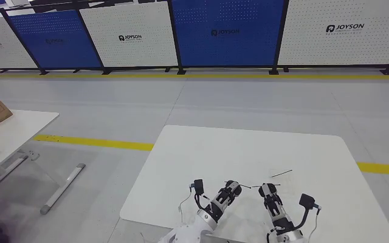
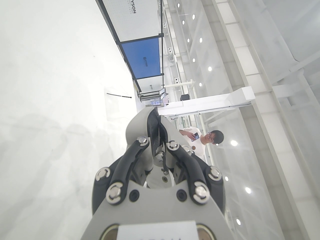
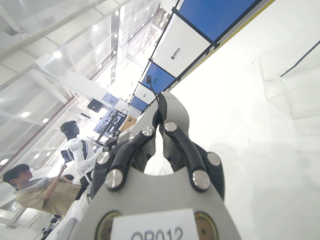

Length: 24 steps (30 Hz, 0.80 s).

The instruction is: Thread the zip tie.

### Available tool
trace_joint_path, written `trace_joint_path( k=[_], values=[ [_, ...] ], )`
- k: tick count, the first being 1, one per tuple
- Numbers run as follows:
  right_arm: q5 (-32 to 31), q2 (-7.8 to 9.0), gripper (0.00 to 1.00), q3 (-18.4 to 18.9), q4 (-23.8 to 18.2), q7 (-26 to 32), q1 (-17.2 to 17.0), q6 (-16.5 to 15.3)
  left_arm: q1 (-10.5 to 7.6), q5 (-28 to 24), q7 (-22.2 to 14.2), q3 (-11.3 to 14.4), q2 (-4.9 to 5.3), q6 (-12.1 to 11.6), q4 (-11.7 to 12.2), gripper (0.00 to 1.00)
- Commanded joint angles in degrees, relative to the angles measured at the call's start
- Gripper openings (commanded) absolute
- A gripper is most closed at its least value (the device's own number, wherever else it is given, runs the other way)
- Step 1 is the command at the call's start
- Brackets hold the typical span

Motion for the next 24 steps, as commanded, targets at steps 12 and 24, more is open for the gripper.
trace_joint_path(
  k=[12,24],
  values=[
    [-4.9,0.24,0.00,-1.1,1.3,-12.4,-3.2,-4.7,-0.29,17.6,8.4,2.8,-0.24,-5.5,2.6,0.00],
    [-3.7,0.18,0.00,-2.4,0.2,-10.1,-2.6,-4.7,-0.53,19.4,9.6,2.7,-0.29,-5.0,2.5,0.00]
  ],
)
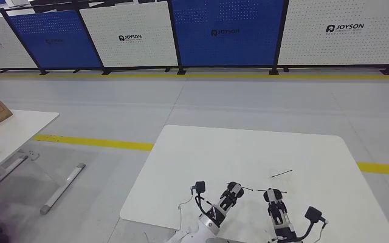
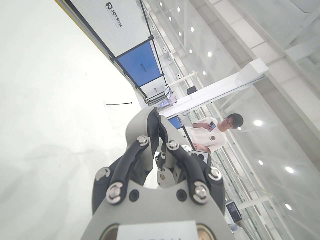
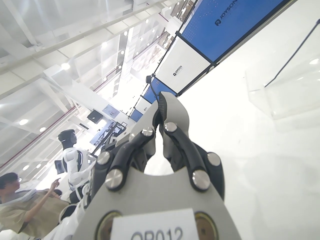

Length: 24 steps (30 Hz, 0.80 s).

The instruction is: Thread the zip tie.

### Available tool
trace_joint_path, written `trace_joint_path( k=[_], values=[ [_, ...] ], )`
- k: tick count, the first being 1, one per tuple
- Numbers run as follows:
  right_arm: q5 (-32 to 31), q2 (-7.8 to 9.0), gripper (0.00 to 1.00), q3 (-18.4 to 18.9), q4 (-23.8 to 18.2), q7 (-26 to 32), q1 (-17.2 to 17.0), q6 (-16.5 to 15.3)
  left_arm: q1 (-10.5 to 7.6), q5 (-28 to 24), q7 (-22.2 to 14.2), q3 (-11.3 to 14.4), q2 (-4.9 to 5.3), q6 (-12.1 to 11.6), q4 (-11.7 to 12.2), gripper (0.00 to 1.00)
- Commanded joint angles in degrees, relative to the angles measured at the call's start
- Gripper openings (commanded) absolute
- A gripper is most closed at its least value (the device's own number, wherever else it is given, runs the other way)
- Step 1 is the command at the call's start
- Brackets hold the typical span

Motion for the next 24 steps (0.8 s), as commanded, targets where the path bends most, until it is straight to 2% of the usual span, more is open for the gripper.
trace_joint_path(
  k=[1,5,16,24],
  values=[
    [1.7,0.07,0.00,-0.6,-0.6,1.1,0.3,0.0,-0.08,1.8,1.3,0.1,-0.06,-0.2,0.0,0.00],
    [2.6,0.27,0.00,-0.6,-0.8,0.3,0.5,0.0,0.06,3.7,3.3,0.4,-0.18,-0.4,0.0,0.00],
    [4.2,0.08,0.00,-0.3,0.1,0.5,0.9,0.0,0.06,3.7,3.3,0.4,-0.18,-0.4,0.0,0.00],
    [4.5,-0.10,0.00,-0.8,0.9,0.7,1.3,0.0,0.01,3.7,2.8,0.2,-0.22,0.5,-0.6,0.00]
  ],
)
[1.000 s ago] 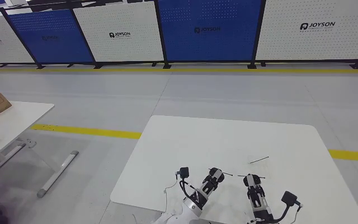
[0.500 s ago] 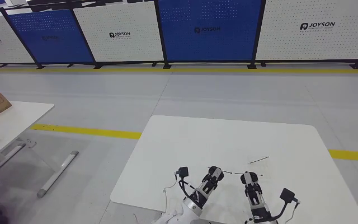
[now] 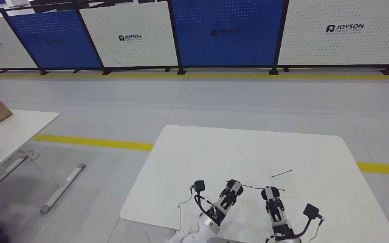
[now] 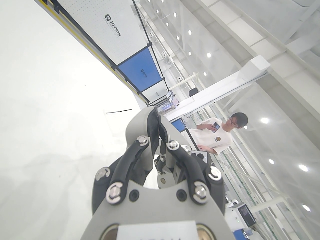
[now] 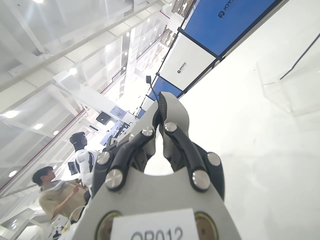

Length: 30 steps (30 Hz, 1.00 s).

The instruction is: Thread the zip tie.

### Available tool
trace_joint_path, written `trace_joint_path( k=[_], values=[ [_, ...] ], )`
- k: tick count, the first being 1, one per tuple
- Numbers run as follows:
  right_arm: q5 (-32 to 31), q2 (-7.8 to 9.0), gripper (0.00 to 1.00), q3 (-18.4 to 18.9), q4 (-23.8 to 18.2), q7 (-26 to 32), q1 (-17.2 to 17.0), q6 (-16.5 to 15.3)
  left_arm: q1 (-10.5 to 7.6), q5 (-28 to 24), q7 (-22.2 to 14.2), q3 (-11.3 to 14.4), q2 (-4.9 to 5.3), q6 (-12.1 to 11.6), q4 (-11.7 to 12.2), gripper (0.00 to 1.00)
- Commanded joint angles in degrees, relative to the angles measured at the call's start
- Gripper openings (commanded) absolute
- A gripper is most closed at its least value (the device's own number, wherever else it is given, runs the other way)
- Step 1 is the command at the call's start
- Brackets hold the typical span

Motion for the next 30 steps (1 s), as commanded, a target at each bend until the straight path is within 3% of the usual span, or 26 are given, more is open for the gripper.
trace_joint_path(
  k=[1,30],
  values=[
    [0.0,0.00,0.00,0.0,0.0,0.0,0.0,0.0,0.00,0.0,0.0,0.0,0.00,0.0,0.0,0.00],
    [0.3,-0.43,0.00,-0.4,-0.1,0.0,0.5,0.0,0.00,0.0,0.0,0.0,0.00,0.0,0.0,0.00]
  ],
)
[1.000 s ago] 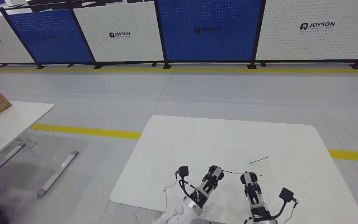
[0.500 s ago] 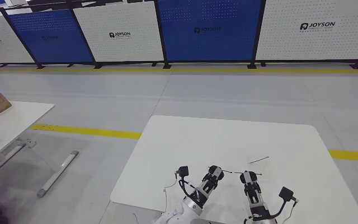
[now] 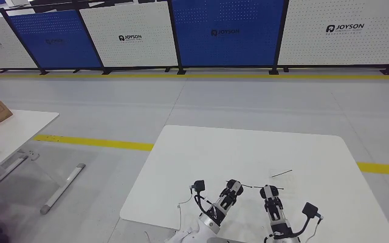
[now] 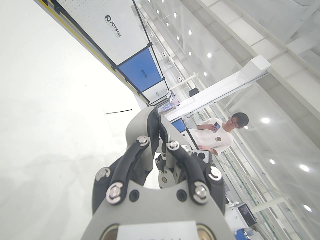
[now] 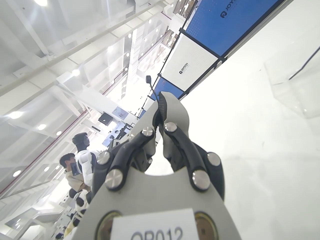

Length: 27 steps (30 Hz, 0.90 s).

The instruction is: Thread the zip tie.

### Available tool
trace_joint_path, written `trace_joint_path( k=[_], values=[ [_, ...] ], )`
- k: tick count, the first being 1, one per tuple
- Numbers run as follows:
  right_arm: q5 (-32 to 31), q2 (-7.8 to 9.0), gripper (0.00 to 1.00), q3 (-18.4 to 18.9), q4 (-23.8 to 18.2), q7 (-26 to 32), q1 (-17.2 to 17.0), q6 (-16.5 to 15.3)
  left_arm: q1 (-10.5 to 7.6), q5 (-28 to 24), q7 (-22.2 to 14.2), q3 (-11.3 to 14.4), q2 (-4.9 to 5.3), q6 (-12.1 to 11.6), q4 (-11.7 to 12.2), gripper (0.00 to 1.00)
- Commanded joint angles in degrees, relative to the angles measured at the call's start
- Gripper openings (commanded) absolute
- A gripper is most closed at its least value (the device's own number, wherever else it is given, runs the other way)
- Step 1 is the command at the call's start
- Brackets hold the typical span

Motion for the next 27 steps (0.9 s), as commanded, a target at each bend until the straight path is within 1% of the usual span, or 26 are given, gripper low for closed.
trace_joint_path(
  k=[1,9,27],
  values=[
    [0.0,0.06,0.00,0.0,0.1,0.3,0.1,0.0,0.00,0.0,0.0,0.0,0.00,0.0,0.0,0.00],
    [-0.3,-0.06,0.00,-0.8,1.7,0.8,1.3,0.0,0.00,0.0,0.0,0.0,0.00,0.0,0.0,0.00],
    [-1.1,-0.53,0.00,-1.6,2.5,0.6,2.0,0.0,0.00,0.0,0.0,0.0,0.00,0.0,0.0,0.00]
  ],
)
